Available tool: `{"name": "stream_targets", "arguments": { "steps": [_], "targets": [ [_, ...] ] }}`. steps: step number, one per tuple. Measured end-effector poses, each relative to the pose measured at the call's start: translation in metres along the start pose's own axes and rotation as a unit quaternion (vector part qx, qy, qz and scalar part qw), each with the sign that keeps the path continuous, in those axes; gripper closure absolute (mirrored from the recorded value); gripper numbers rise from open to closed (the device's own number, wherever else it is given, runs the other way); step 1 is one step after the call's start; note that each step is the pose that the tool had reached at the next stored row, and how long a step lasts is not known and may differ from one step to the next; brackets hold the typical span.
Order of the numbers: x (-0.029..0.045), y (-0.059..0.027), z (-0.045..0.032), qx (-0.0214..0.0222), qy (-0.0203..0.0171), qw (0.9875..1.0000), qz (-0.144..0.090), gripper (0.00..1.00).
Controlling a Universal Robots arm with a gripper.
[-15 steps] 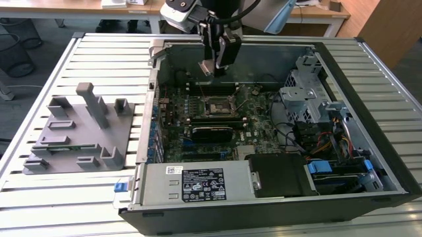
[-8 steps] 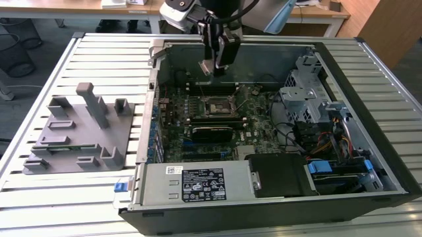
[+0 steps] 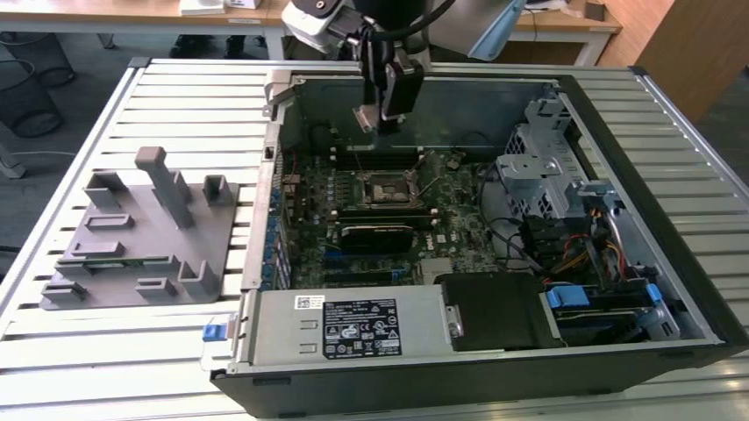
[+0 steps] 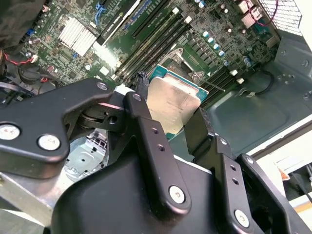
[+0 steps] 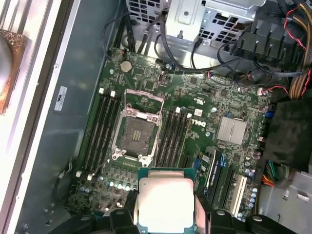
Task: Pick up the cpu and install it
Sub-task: 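Place the cpu into insertion slot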
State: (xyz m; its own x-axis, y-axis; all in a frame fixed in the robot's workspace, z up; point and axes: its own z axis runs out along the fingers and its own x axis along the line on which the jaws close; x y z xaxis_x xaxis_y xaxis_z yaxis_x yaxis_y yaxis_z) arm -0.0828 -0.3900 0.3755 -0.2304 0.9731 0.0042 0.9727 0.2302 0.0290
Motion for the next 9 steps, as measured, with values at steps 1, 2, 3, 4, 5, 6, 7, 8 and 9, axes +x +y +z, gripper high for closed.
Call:
{"name": "stream_targets", "arguments": {
  "steps": [1,2,3,4,5,6,7,8,9],
  "targets": [
    [0.0001,0.0,0.0003,-0.0001,-0.0002,1.0,0.007,0.46],
    [0.0004,0.0,0.0004,0.0,-0.0004,0.9999,0.012,0.46],
    [0.0009,0.0001,0.0005,0.0,-0.0005,0.9999,0.016,0.46],
    [0.0011,0.0002,0.0008,0.0,-0.0006,0.9999,0.017,0.46],
    [0.0012,0.0003,0.0009,0.0,-0.0006,0.9998,0.017,0.46],
    [0.0012,0.0003,0.001,0.0,-0.0008,0.9998,0.017,0.46],
    [0.0012,0.0002,0.0011,0.0001,-0.0011,0.9998,0.017,0.46],
    [0.0012,0.0003,0.0012,0.0001,-0.0016,0.9998,0.018,0.46],
    [0.0013,0.0003,0.0014,0.0004,-0.0025,0.9998,0.018,0.46]
  ]
}}
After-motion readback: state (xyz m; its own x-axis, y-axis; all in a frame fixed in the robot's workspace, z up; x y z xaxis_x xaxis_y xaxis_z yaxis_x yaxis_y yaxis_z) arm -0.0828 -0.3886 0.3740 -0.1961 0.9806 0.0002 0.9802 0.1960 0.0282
